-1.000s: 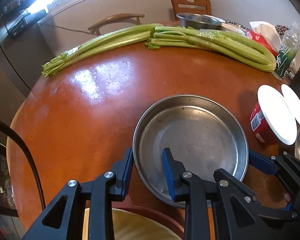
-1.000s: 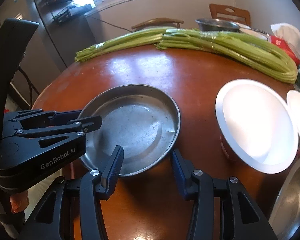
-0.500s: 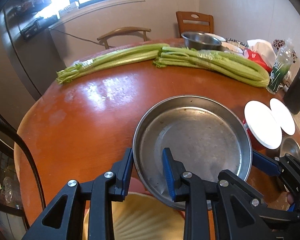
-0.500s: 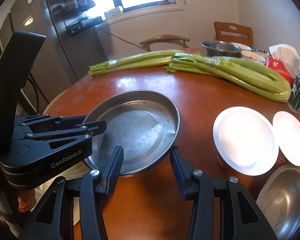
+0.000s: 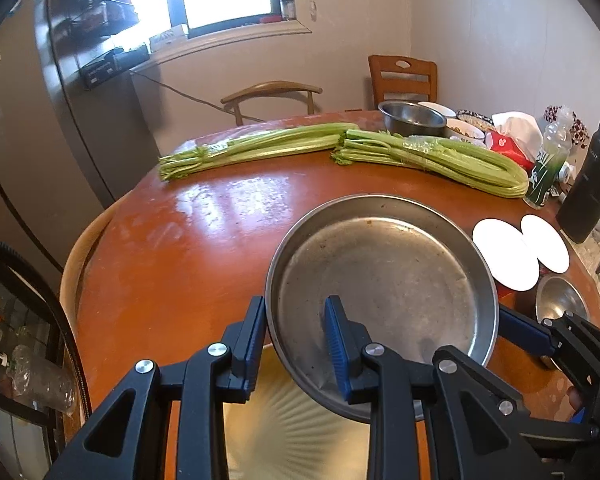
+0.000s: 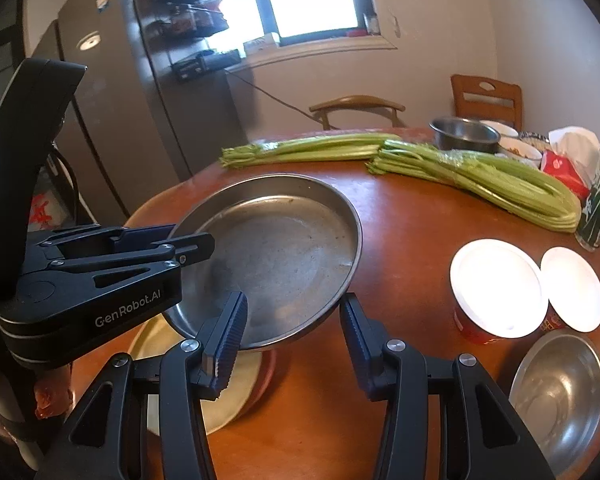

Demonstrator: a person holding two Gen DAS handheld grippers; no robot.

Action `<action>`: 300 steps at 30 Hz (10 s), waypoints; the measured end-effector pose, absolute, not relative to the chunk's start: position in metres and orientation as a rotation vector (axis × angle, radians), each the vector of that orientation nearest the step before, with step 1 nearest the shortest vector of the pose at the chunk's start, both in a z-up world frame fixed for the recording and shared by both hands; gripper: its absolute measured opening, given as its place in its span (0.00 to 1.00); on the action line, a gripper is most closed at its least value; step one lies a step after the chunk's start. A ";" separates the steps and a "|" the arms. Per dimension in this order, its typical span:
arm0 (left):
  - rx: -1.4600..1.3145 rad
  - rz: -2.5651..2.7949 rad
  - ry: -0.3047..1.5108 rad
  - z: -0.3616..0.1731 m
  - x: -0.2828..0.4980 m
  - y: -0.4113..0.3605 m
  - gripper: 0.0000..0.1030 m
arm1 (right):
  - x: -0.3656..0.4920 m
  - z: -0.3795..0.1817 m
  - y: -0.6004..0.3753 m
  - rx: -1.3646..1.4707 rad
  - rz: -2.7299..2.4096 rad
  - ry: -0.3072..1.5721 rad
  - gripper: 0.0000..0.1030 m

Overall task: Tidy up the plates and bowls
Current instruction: 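Lift the steel tray with the left gripper toward the plate stack, then lower the steel tray onto the yellow plate and open the left gripper, then move the left gripper away from the stack toward the deep steel bowl, then grasp the deep steel bowl rim with the left gripper, then carry the steel bowl with the left gripper beside the red paper bowls and set it down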

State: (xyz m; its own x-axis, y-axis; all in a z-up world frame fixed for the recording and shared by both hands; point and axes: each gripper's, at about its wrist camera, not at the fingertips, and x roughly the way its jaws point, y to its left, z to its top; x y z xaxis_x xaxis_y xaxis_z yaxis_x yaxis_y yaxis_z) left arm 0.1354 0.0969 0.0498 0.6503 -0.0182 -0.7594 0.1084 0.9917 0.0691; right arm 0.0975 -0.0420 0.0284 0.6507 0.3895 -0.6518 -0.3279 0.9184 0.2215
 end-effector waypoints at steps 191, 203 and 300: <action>-0.357 -0.046 1.023 -0.042 0.122 0.143 0.50 | 0.098 -0.049 -0.035 0.083 0.522 0.872 0.66; -0.322 0.011 0.947 -0.027 0.128 0.148 0.50 | 0.108 -0.043 -0.048 0.098 0.477 0.859 0.66; 0.026 -0.360 0.969 -0.029 0.091 -0.126 0.44 | 0.043 -0.036 -0.274 0.144 0.166 0.812 0.44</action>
State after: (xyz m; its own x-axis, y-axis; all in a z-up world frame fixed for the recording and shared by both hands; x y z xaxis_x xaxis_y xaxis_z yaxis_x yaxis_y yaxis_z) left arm 0.0913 -0.1256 -0.0291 0.5116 -0.2879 -0.8095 0.3109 0.9404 -0.1380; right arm 0.0426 -0.2741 -0.0363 0.6763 0.2017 -0.7085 -0.0917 0.9774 0.1907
